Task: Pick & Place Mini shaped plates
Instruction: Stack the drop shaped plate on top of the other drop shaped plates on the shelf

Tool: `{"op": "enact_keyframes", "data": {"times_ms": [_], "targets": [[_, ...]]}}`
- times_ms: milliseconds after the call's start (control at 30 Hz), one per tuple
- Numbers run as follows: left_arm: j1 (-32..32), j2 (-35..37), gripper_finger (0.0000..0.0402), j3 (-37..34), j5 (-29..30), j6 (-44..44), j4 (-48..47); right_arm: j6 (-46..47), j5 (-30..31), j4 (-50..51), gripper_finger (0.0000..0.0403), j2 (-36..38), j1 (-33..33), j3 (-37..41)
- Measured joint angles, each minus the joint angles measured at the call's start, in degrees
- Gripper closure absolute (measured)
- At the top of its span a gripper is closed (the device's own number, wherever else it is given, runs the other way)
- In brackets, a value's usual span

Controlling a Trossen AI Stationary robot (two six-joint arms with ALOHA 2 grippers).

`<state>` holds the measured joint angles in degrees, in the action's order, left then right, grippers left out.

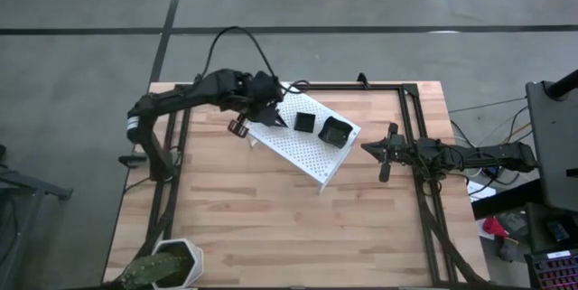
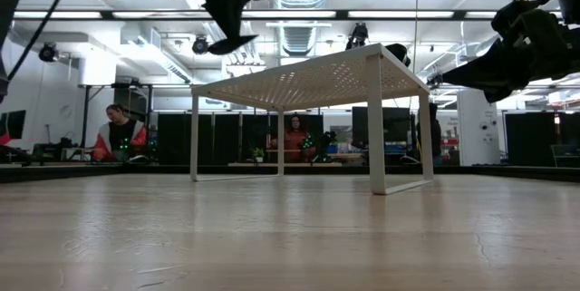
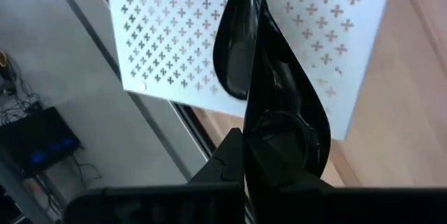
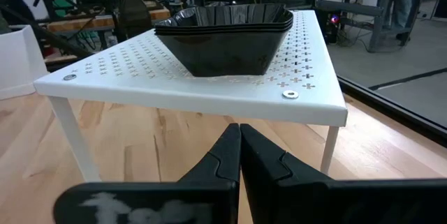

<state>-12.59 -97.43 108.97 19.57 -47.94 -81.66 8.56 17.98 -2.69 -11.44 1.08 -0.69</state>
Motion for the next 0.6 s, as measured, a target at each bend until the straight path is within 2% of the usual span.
{"op": "enact_keyframes", "data": {"times_ms": [300,467,600], "targets": [[-2.09,-1.82,0.0401,3.24,-0.25,-0.23,2.03,0.0,-0.02,0.0,0.0394,-0.02,0.0,0.0],[-2.48,-6.1,0.0402,10.57,-1.13,-0.29,2.41,-0.02,-0.02,0.01,0.0394,-0.02,0.02,0.0],[-2.58,-12.44,0.0402,16.85,-1.02,-0.18,-4.65,0.0,-0.02,0.02,0.0394,-0.02,0.02,0.0]]}}
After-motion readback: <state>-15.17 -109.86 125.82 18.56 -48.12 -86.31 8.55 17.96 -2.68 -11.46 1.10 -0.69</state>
